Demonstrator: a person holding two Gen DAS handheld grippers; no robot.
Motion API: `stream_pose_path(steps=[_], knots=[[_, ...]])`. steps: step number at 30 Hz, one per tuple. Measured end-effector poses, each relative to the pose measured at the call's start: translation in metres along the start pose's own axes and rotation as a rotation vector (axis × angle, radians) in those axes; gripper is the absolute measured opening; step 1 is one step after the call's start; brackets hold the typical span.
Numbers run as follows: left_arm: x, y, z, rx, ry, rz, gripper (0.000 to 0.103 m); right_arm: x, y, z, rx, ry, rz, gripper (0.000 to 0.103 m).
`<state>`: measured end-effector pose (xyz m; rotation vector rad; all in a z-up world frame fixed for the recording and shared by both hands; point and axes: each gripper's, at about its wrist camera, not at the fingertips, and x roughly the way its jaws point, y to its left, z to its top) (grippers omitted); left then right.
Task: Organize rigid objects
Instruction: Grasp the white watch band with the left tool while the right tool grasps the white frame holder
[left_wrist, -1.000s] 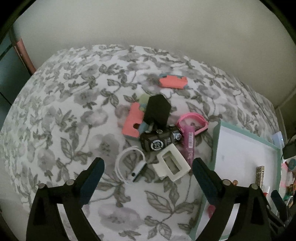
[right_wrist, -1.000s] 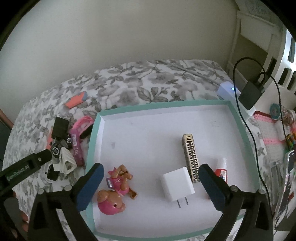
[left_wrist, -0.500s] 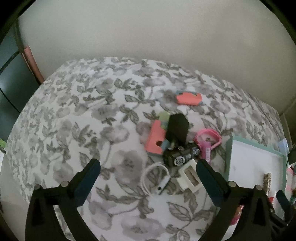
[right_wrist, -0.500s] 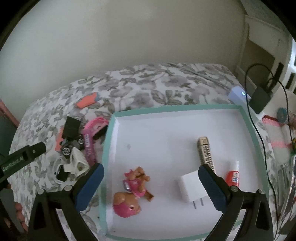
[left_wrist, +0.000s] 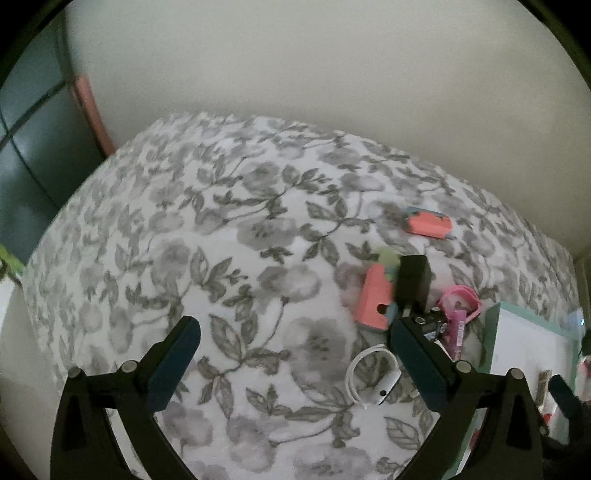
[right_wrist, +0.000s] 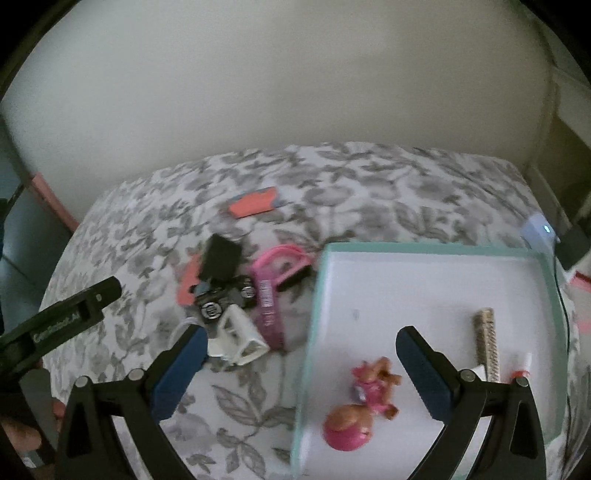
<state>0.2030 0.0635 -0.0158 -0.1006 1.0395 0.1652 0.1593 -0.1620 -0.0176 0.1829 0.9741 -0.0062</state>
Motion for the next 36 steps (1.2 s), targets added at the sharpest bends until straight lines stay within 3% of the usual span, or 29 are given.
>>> stream_pose_path(steps=[14,23,33,36], knots=[[0.053,-0.007,-0.014,-0.053,0.205,-0.083,0.103,0.060,0.049,-0.013,-0.186,0.114,0.018,0.101],[0.060,-0.011,-0.016,-0.055,0.239,-0.105,0.103,0.075,0.065,-0.020,-0.283,0.122,0.014,0.092],[0.067,-0.020,-0.019,-0.029,0.277,-0.153,0.103,0.080,0.077,-0.024,-0.339,0.110,0.031,0.058],[0.067,-0.023,-0.020,-0.019,0.279,-0.159,0.103,0.080,0.077,-0.026,-0.341,0.112,0.044,0.058]])
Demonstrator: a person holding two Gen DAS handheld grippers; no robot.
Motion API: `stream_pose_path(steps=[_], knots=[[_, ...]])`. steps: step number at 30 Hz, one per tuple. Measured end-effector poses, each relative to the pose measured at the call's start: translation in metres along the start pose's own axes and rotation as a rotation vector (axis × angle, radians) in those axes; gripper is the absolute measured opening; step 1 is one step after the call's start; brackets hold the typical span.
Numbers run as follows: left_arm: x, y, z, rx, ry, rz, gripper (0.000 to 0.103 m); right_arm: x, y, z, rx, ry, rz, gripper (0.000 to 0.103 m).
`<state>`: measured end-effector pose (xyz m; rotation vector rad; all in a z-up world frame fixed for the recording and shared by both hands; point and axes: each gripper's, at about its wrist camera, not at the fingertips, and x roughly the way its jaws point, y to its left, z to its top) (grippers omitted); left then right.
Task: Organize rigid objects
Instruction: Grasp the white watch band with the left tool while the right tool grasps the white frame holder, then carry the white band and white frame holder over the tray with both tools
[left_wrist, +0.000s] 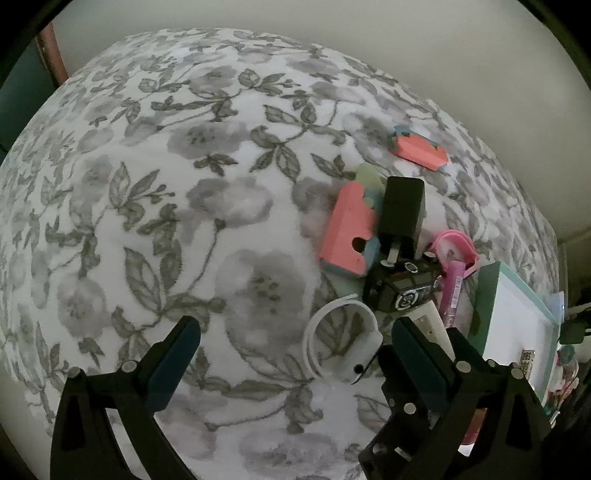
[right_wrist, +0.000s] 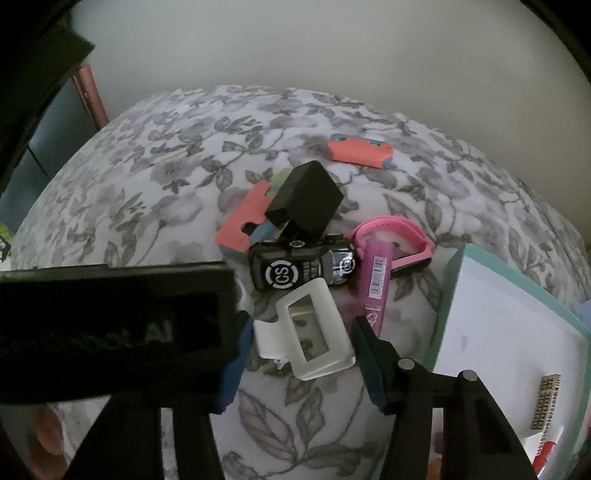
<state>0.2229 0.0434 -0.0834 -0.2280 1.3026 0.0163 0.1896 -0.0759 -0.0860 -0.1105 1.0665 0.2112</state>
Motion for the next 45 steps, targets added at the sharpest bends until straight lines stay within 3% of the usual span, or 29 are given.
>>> stream_pose_path(steps=[12,17,23,37,45], knots=[[0.017,-0.015,-0.007,0.047,0.047,0.007,0.101,-0.005,-0.023,-0.011,0.108,0.021,0.064,0.058],[0.021,-0.018,-0.008,0.058,0.060,-0.022,0.086,-0.007,-0.025,-0.014,0.122,0.026,0.066,0.058],[0.024,-0.022,-0.011,0.056,0.071,-0.079,0.053,-0.007,-0.027,-0.015,0.128,0.029,0.071,0.058],[0.012,-0.029,-0.010,0.096,0.021,-0.073,0.052,-0.007,-0.028,-0.016,0.148,0.030,0.077,0.057],[-0.020,-0.033,-0.003,0.104,-0.068,-0.076,0.052,-0.017,-0.028,-0.015,0.159,0.021,0.085,0.057]])
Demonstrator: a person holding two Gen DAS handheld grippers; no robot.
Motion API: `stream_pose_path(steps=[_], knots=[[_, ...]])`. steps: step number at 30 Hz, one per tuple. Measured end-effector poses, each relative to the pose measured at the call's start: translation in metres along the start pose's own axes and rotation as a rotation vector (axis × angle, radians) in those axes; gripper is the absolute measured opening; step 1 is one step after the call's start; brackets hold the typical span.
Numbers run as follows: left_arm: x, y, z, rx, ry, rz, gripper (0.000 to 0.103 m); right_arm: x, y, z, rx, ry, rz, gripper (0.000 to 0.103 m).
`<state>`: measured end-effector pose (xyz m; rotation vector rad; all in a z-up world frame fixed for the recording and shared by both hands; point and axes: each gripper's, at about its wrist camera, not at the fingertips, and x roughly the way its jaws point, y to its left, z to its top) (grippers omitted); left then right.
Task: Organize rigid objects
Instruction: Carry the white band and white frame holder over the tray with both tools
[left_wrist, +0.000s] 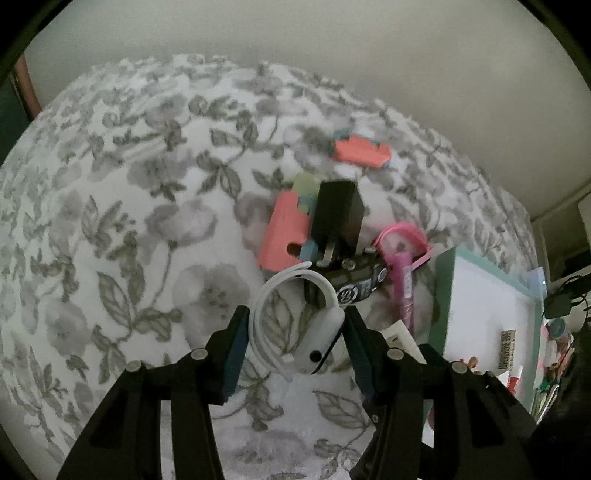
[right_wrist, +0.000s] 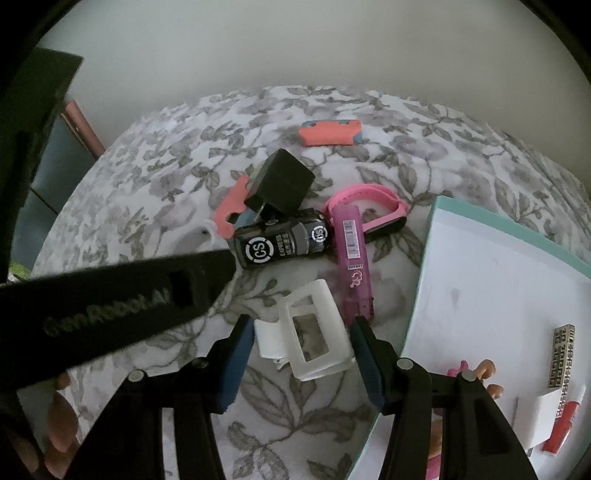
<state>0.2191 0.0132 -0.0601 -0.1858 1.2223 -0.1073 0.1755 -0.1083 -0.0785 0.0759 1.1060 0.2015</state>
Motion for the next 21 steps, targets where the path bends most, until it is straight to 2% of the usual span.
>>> stream_pose_path(steps=[9,15,21], knots=[[-0.049,-0.005,0.008,0.014,-0.127,-0.014,0.052,-0.036,-0.008,0.009,0.056,-0.078,0.021,0.057],[-0.077,-0.034,0.006,0.090,-0.202,-0.009,0.052,-0.079,-0.021,0.016,0.089,-0.165,-0.053,0.057],[-0.079,-0.071,-0.003,0.176,-0.207,-0.037,0.052,-0.107,-0.051,0.009,0.186,-0.181,-0.135,0.057]])
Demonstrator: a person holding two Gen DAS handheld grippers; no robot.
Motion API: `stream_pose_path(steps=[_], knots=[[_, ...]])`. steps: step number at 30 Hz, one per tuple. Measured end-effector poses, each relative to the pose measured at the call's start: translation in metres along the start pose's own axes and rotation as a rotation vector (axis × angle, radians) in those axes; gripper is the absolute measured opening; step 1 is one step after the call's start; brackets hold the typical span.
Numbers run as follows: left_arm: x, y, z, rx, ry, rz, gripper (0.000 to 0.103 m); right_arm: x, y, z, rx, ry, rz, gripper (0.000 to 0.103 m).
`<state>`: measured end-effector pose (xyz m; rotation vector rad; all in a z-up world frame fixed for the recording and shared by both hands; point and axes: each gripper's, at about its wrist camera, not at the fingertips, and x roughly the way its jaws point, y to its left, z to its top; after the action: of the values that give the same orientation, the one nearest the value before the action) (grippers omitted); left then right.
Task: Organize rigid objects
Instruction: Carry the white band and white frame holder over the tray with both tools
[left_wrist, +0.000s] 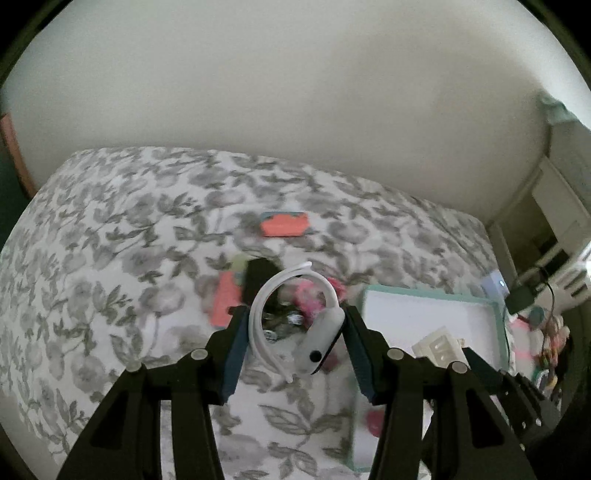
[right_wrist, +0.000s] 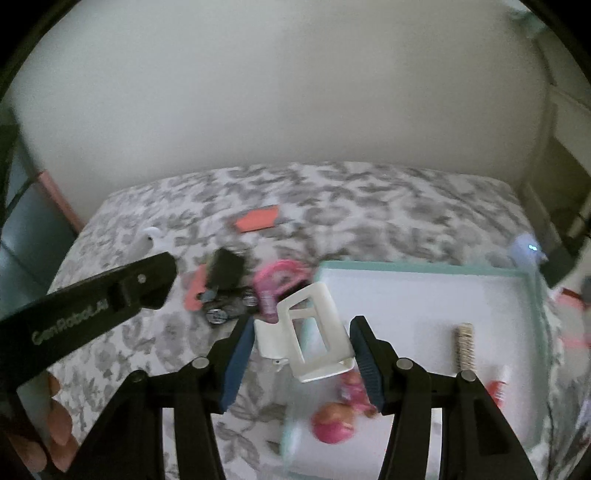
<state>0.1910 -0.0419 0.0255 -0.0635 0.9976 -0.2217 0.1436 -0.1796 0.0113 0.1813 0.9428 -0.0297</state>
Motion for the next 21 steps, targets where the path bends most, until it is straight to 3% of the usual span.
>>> stream_pose_path(steps=[5,12,21], knots=[[0.007,-0.032,-0.008,0.060,0.020,-0.049,0.053,0.003,-0.038,-0.004,0.084,0.022,-0.056,0.057],[0.036,-0.071,-0.023,0.104,0.091,-0.145,0.053,0.017,-0.090,-0.015,0.159,0.073,-0.199,0.057],[0.070,-0.086,-0.037,0.127,0.123,-0.164,0.053,0.021,-0.125,-0.021,0.230,0.050,-0.310,0.057]])
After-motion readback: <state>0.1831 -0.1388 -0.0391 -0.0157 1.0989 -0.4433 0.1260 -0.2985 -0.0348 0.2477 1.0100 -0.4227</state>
